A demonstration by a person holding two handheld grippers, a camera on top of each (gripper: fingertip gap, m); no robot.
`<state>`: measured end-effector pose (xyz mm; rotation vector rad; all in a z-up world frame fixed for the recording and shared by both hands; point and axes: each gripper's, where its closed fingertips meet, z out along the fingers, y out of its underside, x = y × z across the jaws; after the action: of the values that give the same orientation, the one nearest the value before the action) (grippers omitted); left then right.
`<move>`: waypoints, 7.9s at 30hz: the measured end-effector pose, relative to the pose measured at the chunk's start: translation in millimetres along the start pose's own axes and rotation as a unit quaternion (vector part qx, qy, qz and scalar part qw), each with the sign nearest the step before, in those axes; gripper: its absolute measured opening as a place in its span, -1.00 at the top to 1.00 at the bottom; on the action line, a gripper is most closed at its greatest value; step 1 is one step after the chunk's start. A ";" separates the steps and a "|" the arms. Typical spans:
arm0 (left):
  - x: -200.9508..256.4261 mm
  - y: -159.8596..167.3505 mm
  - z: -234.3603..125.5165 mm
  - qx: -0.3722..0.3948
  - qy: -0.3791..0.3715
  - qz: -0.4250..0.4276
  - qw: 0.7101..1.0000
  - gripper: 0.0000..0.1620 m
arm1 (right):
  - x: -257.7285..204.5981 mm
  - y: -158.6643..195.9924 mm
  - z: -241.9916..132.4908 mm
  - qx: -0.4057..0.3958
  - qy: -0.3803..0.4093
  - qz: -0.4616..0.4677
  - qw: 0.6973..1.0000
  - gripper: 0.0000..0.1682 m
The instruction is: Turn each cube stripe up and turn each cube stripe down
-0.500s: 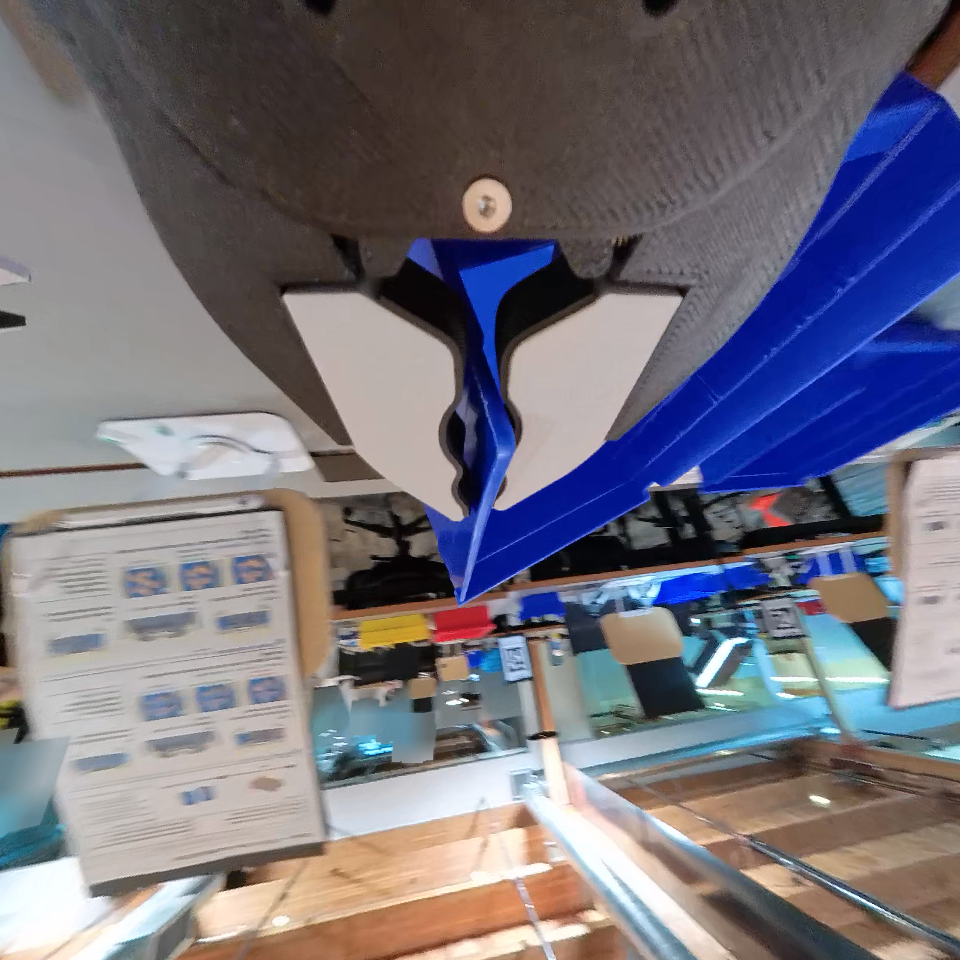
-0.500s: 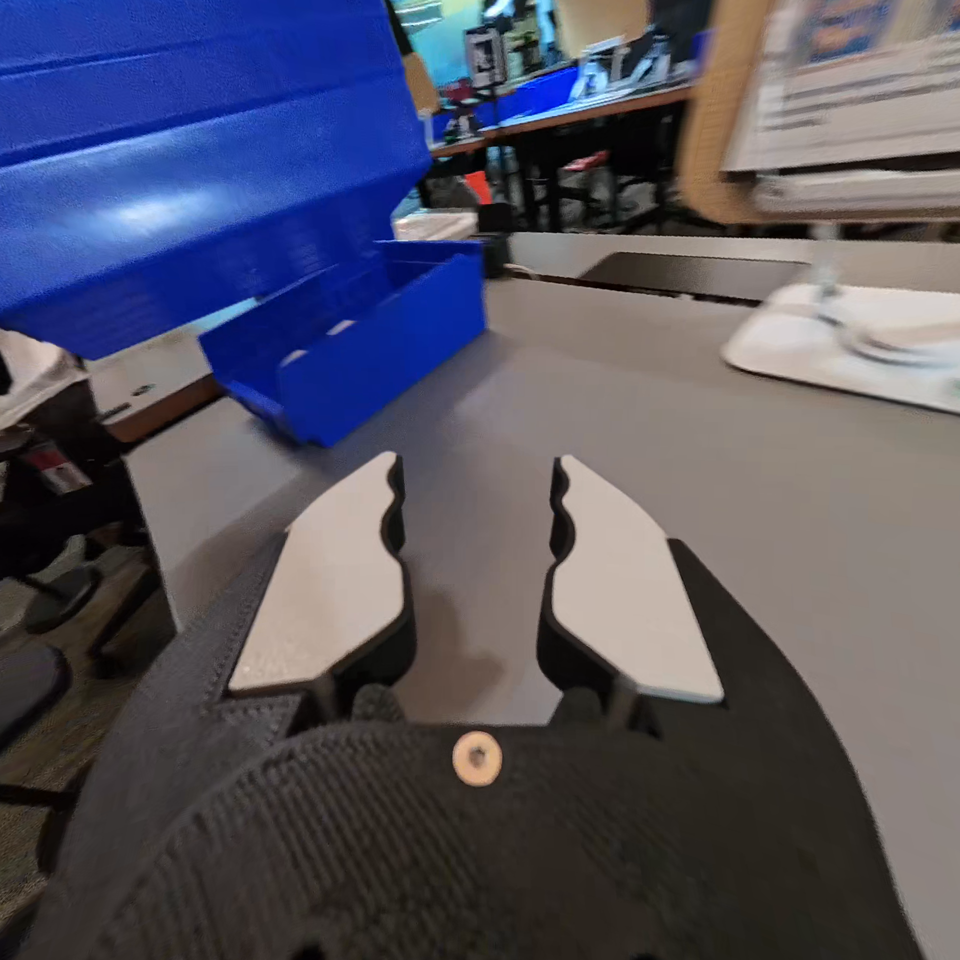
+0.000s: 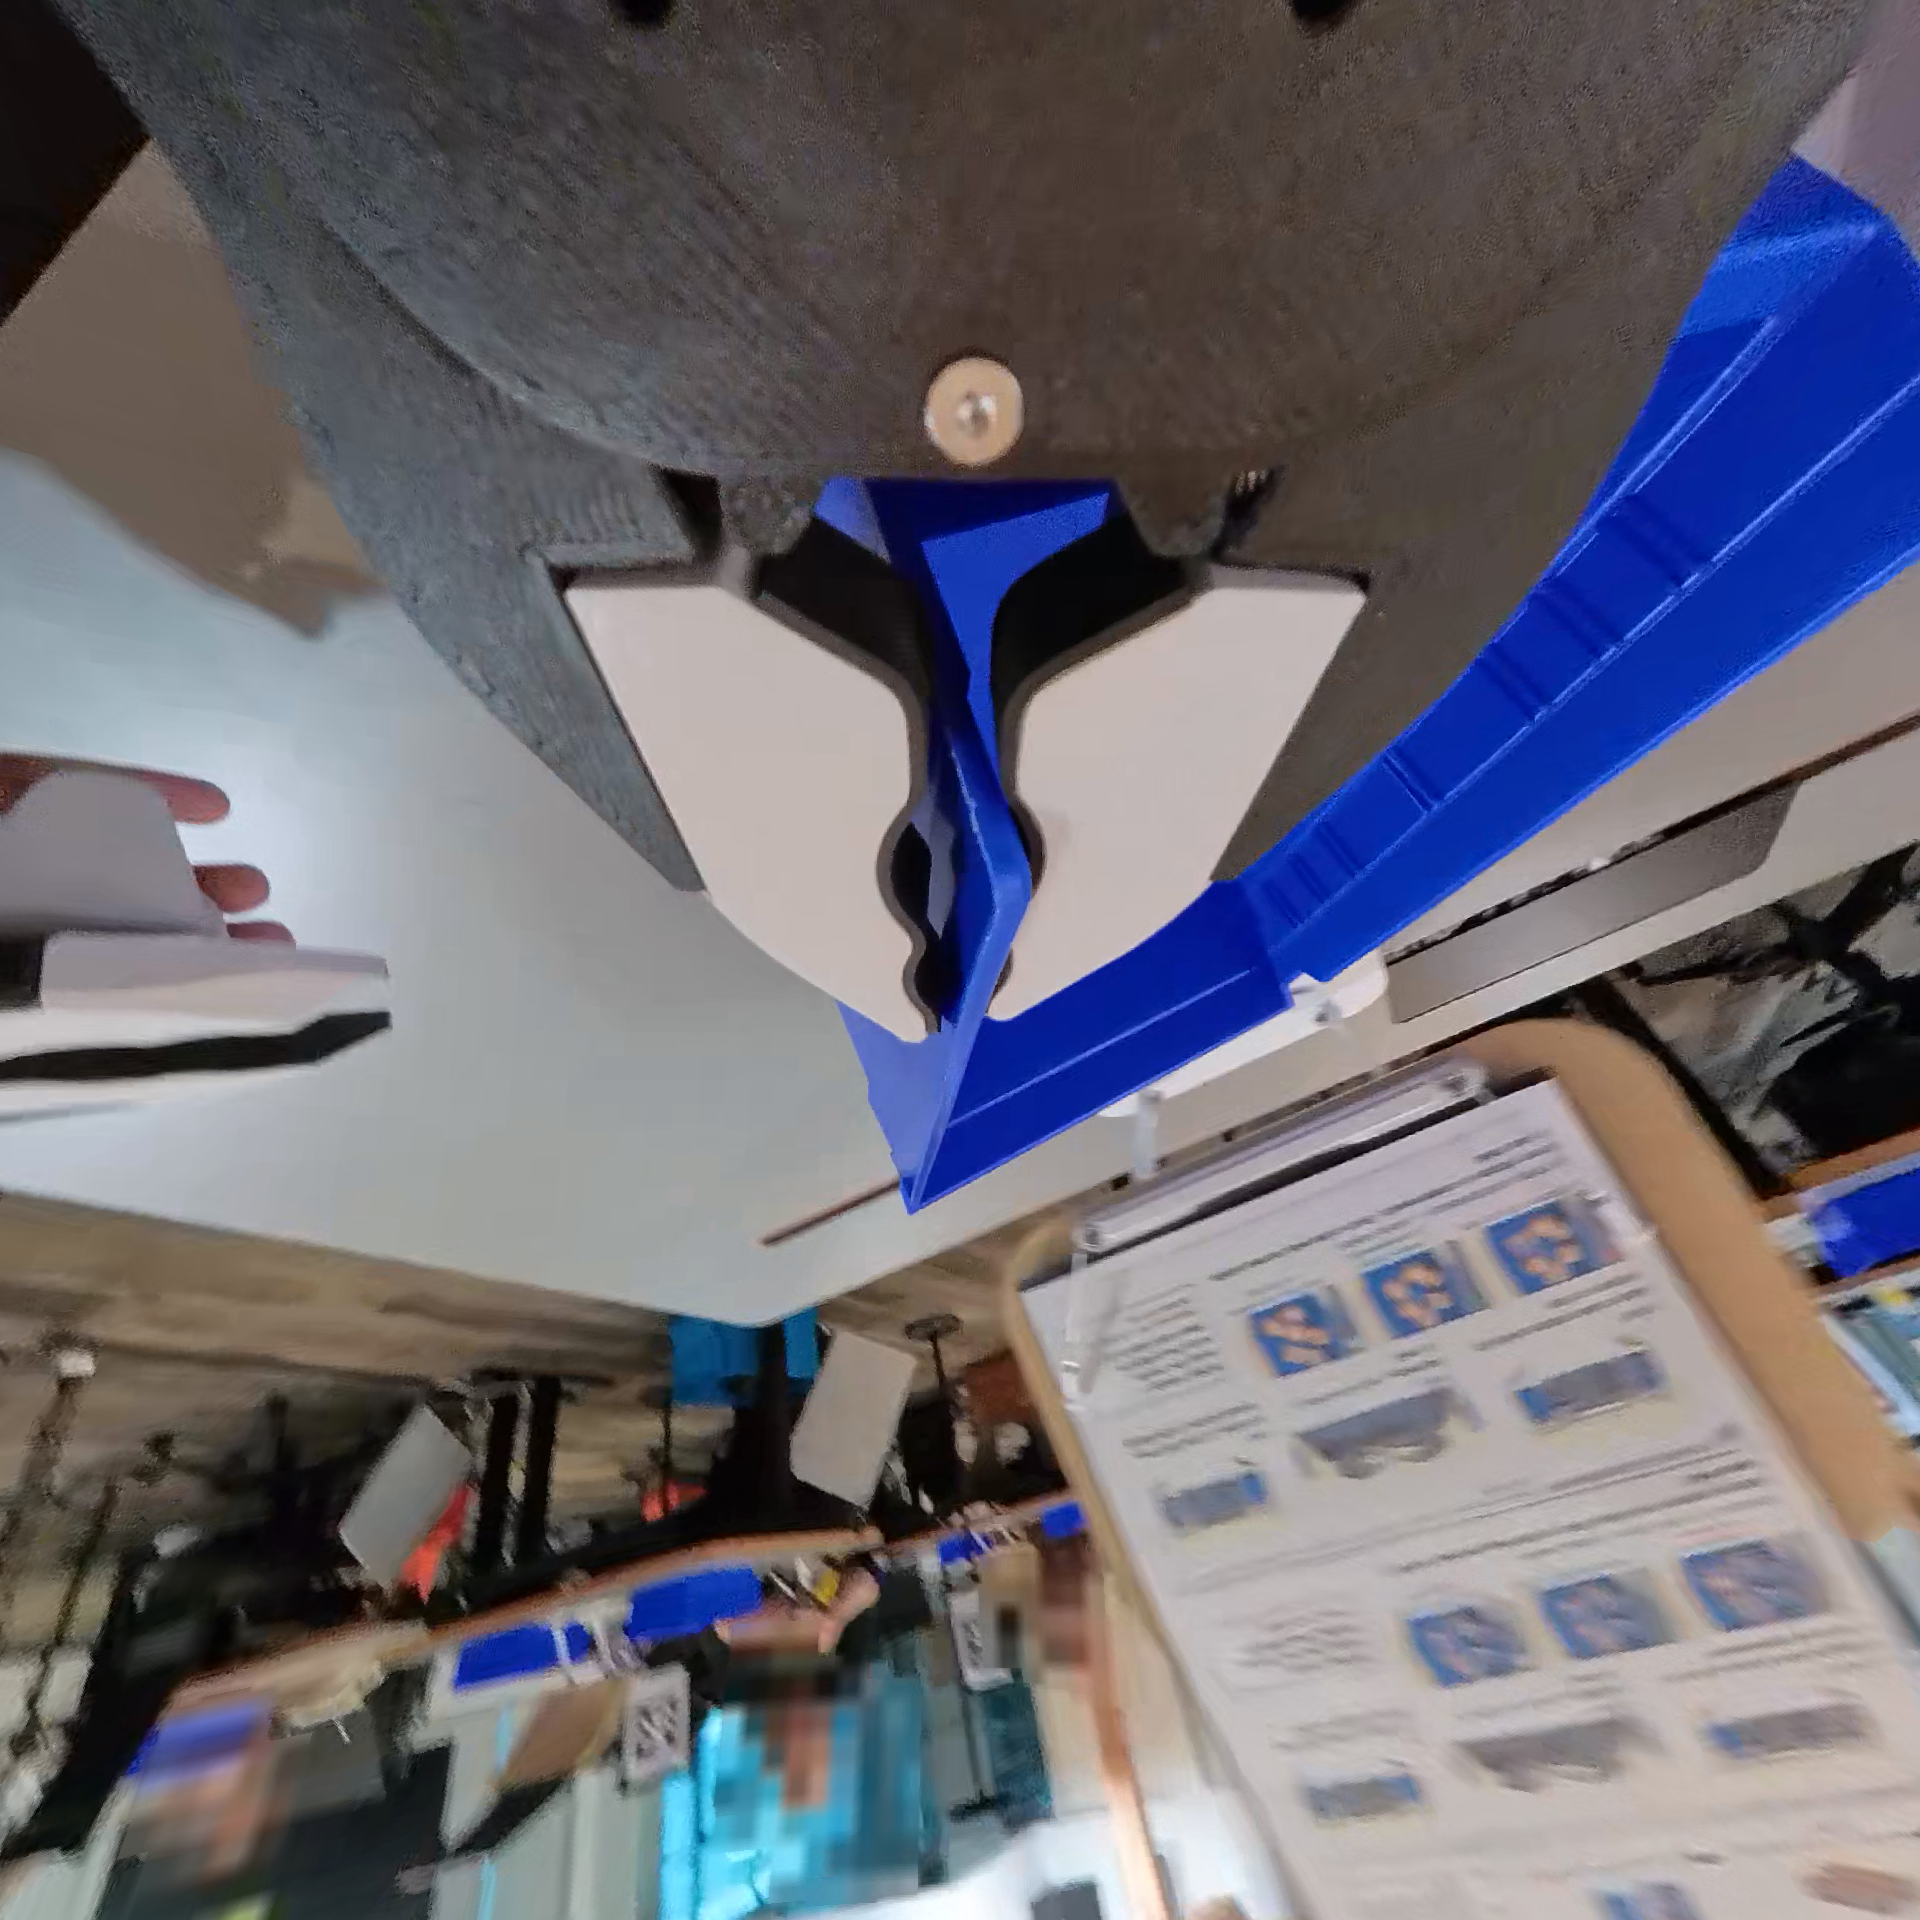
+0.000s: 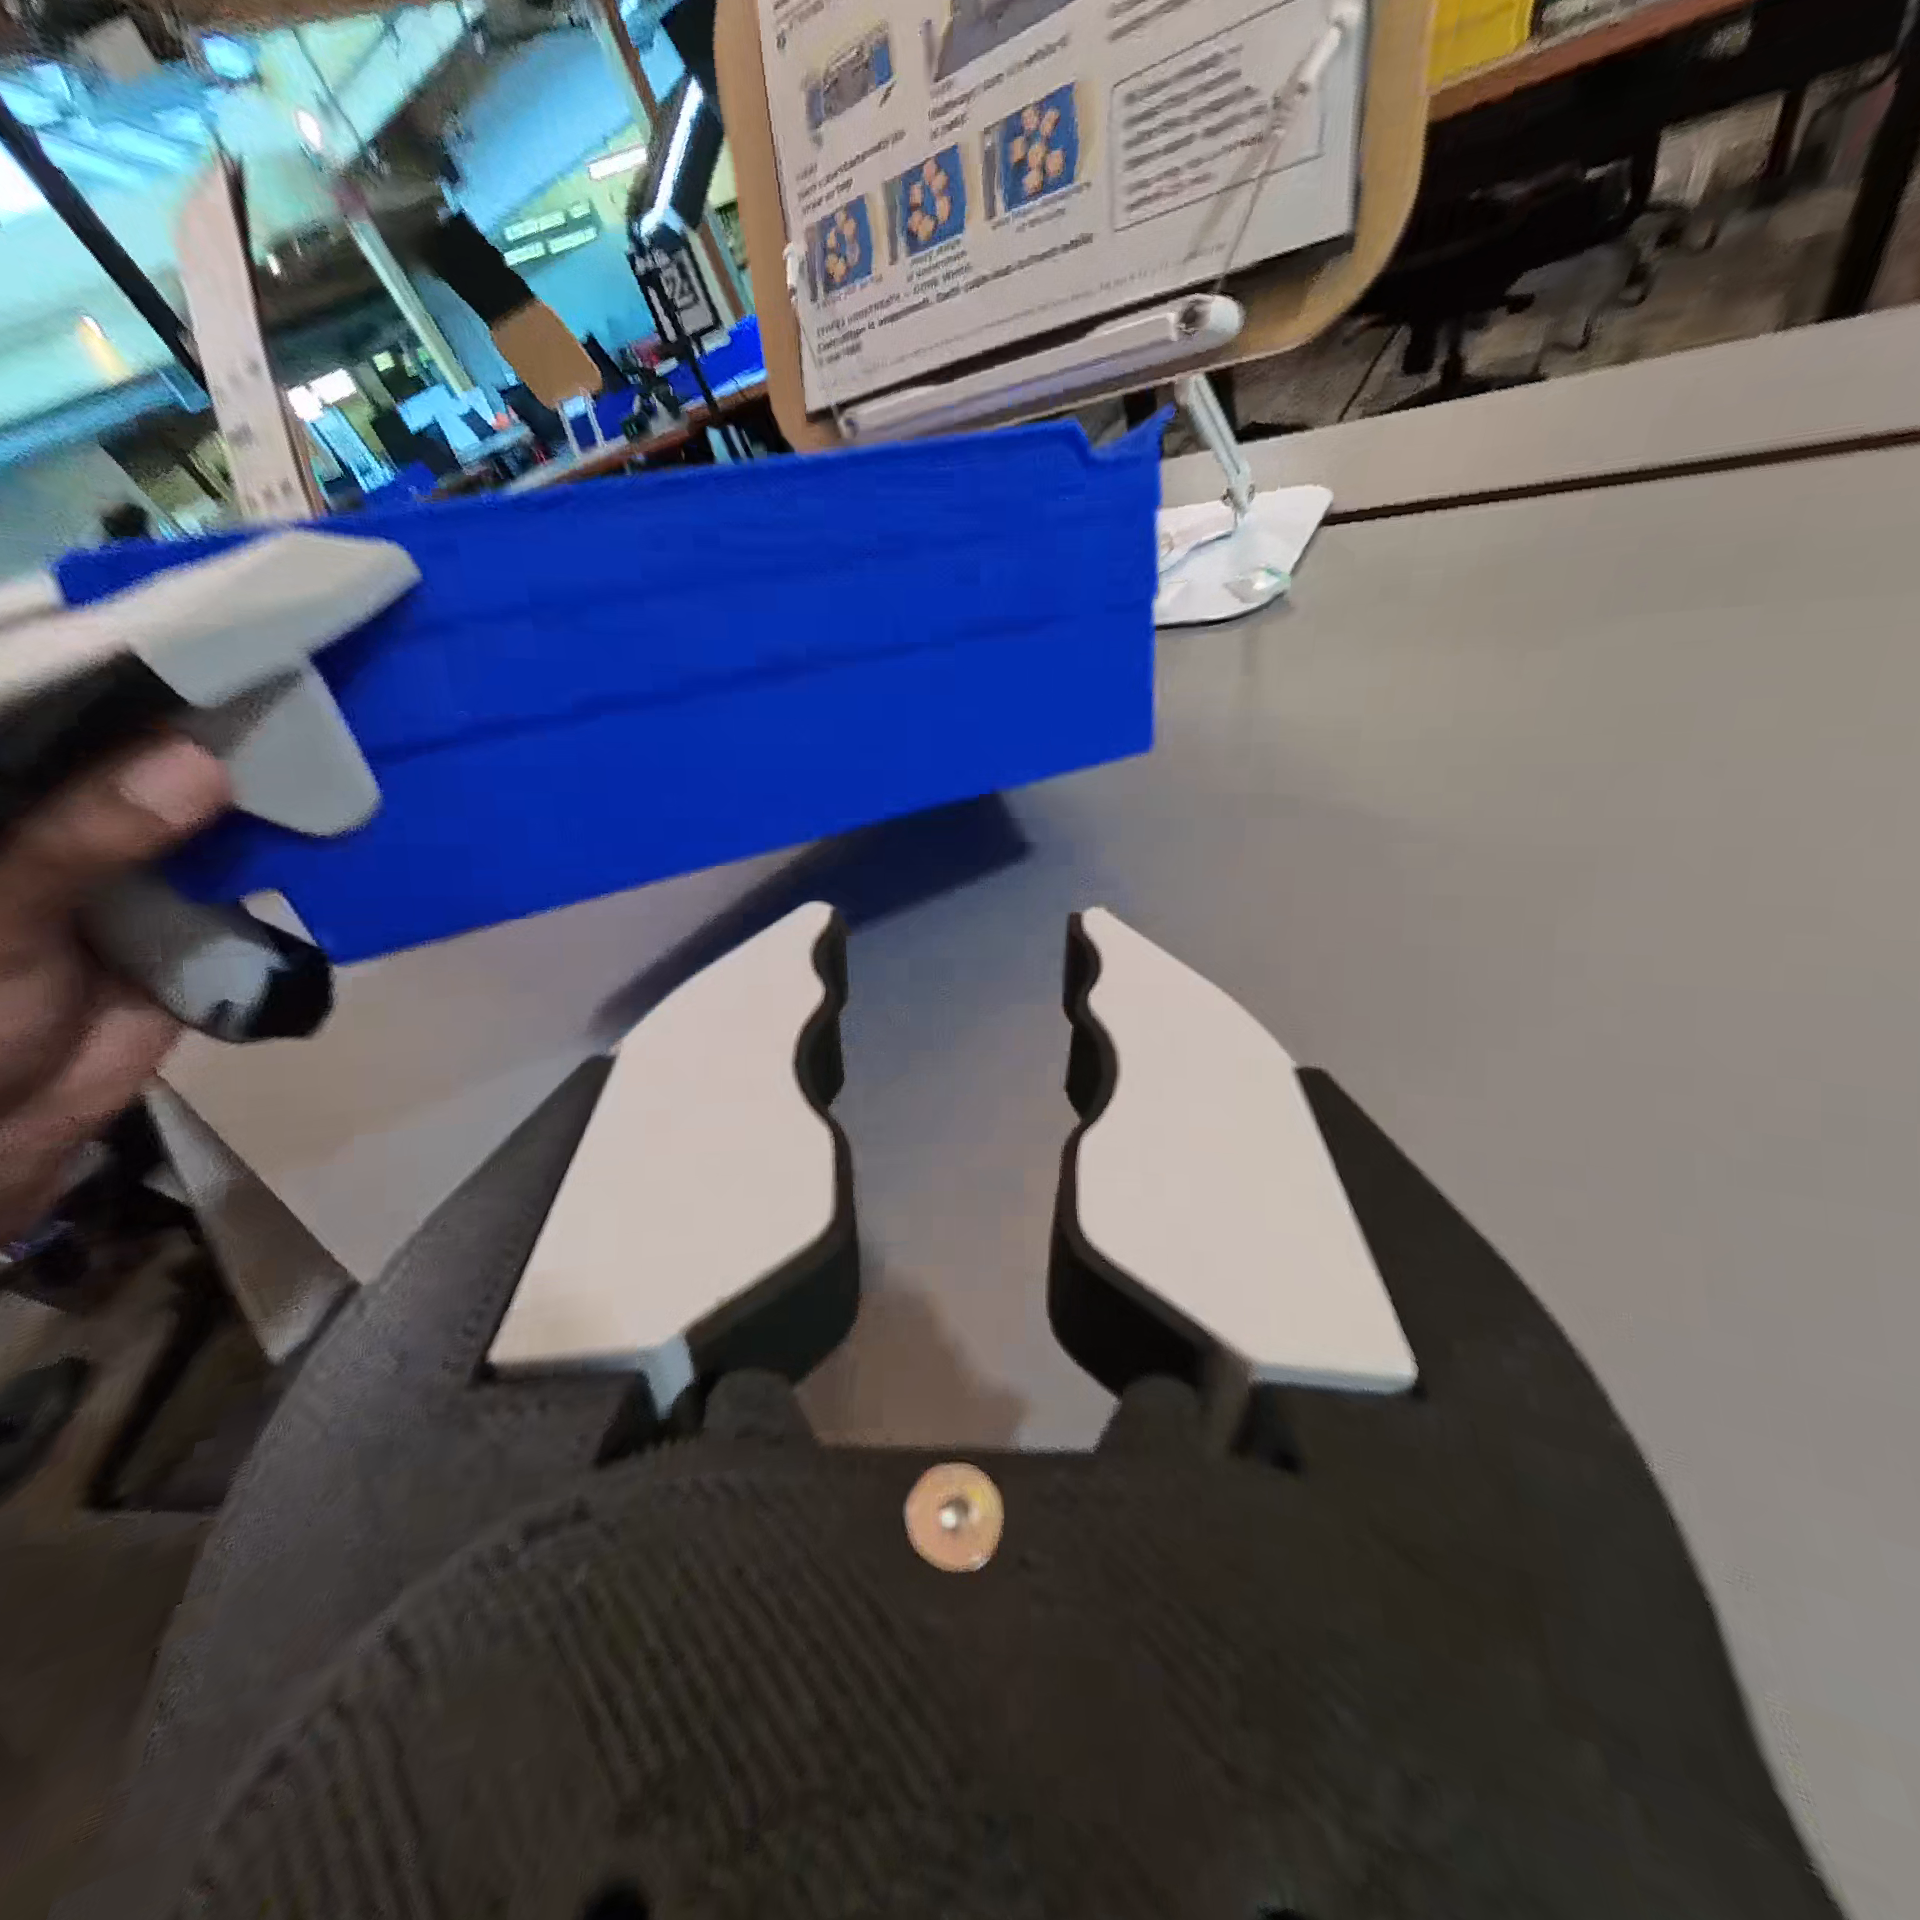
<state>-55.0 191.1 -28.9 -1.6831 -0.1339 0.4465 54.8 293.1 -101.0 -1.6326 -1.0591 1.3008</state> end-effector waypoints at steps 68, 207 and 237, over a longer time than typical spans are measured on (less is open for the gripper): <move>-149.8 144.3 -0.5 -0.105 -0.027 -0.148 0.983 0.68 | 152.8 16.8 -64.2 -0.028 0.316 0.087 0.944 0.11; -55.3 52.1 8.8 0.081 0.347 -0.501 0.789 0.44 | -131.9 -0.5 129.2 -0.024 -0.293 0.221 0.930 0.33; -38.9 48.1 5.2 0.078 0.376 -0.503 0.775 0.44 | -140.2 4.7 131.1 -0.036 -0.310 0.241 0.919 0.32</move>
<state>-100.5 174.7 -67.9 -1.2731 -0.3599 -0.9984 -91.4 170.2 -81.3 -1.6313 -1.0982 2.2350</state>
